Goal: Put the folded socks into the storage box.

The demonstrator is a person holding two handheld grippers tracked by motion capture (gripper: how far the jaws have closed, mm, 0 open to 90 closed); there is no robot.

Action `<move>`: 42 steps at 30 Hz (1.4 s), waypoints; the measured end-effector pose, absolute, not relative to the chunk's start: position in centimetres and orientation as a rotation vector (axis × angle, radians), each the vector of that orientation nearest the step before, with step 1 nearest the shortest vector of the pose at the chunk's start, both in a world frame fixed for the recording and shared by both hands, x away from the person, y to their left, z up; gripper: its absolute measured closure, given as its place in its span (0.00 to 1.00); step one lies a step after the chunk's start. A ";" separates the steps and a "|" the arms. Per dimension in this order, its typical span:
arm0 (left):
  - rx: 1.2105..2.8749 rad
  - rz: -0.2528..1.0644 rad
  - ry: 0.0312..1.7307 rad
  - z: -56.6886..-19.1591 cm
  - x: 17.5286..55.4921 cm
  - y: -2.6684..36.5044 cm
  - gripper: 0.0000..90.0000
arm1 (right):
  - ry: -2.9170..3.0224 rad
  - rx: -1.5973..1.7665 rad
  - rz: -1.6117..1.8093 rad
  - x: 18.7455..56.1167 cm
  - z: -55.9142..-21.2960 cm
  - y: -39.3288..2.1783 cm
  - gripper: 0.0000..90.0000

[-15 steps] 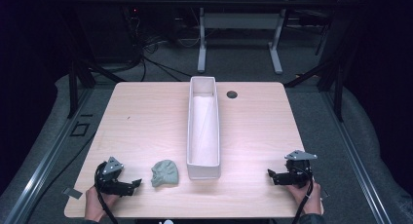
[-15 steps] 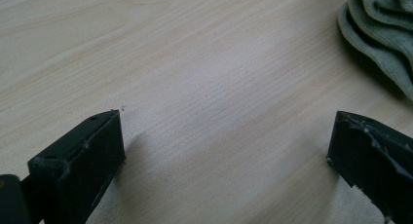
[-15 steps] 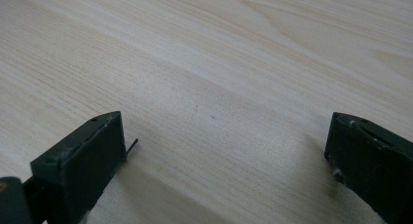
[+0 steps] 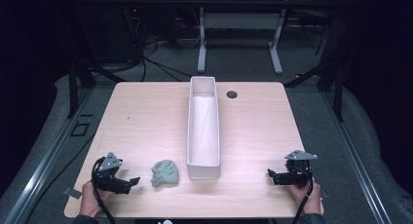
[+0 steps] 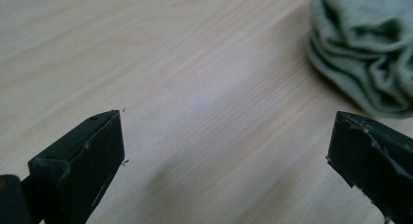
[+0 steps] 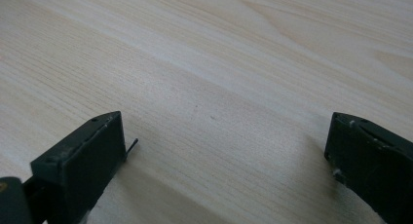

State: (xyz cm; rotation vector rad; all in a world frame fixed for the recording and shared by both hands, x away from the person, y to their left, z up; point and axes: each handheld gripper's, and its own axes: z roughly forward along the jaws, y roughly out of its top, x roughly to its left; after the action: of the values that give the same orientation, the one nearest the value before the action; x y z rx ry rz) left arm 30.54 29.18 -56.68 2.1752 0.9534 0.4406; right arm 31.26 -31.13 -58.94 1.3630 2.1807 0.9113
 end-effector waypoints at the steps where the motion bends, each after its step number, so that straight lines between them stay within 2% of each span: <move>1: 2.176 0.436 0.932 -56.1 30.5 29.1 0.00 | 2.180 1.363 0.911 31.3 -58.9 -31.1 0.01; 11: 2.217 0.382 0.800 -52.8 31.1 27.0 0.00 | 2.181 1.364 0.913 31.3 -58.9 -31.1 0.01; 20: 2.283 0.357 0.673 -50.8 31.6 23.2 0.00 | 2.180 1.363 0.911 31.3 -58.9 -31.1 0.01; 34: 2.379 0.274 0.573 -51.7 31.4 19.1 0.00 | 2.179 1.364 0.909 31.3 -58.9 -31.1 0.01; 42: 2.449 0.229 0.594 -53.3 32.2 18.1 0.00 | 2.179 1.364 0.910 31.3 -58.9 -31.1 0.01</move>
State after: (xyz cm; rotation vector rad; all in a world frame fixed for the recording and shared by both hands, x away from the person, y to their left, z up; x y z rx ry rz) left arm 32.20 18.05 -53.34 2.4493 0.5937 0.2291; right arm 31.25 -31.12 -58.94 1.3641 2.1787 0.9099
